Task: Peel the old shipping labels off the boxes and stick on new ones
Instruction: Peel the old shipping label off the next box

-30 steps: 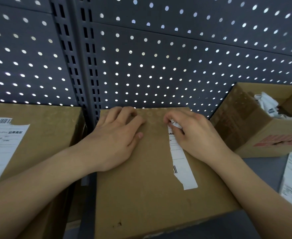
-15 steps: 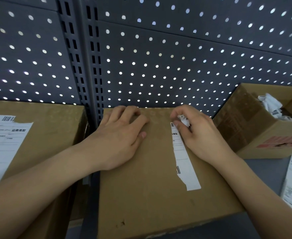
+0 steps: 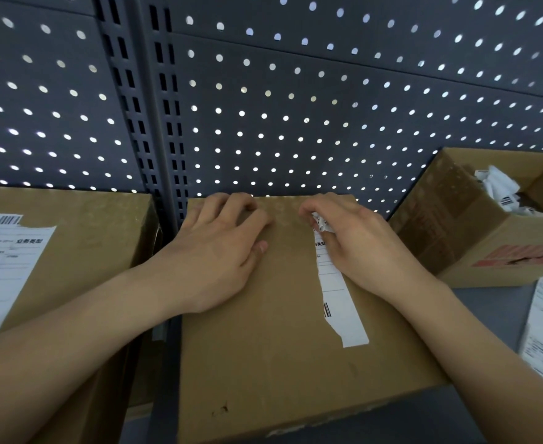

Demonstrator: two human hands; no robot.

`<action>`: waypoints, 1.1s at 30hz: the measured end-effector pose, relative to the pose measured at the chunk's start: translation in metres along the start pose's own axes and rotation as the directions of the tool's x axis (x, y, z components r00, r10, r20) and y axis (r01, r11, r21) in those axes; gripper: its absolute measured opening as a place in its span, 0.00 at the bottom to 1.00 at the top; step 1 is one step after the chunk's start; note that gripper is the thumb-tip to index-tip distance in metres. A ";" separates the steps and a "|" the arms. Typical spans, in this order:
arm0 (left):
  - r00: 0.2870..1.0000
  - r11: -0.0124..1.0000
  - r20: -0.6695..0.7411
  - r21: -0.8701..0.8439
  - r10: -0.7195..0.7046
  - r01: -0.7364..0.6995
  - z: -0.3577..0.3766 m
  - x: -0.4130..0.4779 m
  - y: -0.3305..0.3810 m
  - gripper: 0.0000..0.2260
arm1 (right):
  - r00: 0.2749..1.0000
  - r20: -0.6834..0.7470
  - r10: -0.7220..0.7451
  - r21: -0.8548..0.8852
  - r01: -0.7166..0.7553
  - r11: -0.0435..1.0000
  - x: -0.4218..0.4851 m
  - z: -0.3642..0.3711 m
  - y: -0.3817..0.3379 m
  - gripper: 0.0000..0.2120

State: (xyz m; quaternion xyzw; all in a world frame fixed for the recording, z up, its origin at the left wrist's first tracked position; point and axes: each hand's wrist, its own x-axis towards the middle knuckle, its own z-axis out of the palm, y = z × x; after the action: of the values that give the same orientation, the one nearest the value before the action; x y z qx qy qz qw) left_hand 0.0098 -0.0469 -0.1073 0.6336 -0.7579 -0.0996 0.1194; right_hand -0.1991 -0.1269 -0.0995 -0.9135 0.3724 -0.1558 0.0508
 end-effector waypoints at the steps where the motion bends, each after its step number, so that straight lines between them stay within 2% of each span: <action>1: 1.000 1.000 0.001 0.003 -0.002 0.001 0.000 0.000 0.000 0.18 | 1.000 0.008 -0.006 -0.006 0.006 1.000 0.001 0.000 0.000 0.26; 8: 1.000 1.000 -0.017 0.004 -0.001 0.001 0.000 0.000 0.001 0.17 | 0.999 -0.040 -0.021 0.046 0.023 0.999 -0.003 0.003 0.003 0.24; 12: 1.000 1.000 -0.016 0.002 -0.001 0.001 0.000 0.000 0.001 0.17 | 0.992 -0.099 0.077 0.238 -0.051 0.970 -0.009 0.001 0.003 0.10; 16: 1.000 1.000 -0.016 0.003 0.006 -0.006 0.000 0.000 0.000 0.18 | 0.993 -0.080 0.092 0.263 -0.068 0.962 -0.007 -0.001 0.003 0.10; 24: 1.000 1.000 -0.011 -0.002 0.009 -0.009 0.001 0.000 -0.001 0.18 | 0.999 -0.041 0.013 0.068 -0.010 0.998 -0.004 0.001 0.000 0.22; 33: 0.999 1.000 -0.023 0.012 0.022 -0.022 0.001 -0.001 -0.001 0.18 | 0.996 -0.065 -0.054 -0.073 0.050 0.996 0.002 0.006 0.000 0.23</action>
State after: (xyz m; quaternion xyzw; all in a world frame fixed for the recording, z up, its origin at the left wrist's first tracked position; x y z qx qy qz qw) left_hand 0.0107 -0.0463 -0.1084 0.6270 -0.7640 -0.0863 0.1254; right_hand -0.1959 -0.1283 -0.1049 -0.9184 0.3553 -0.1740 0.0014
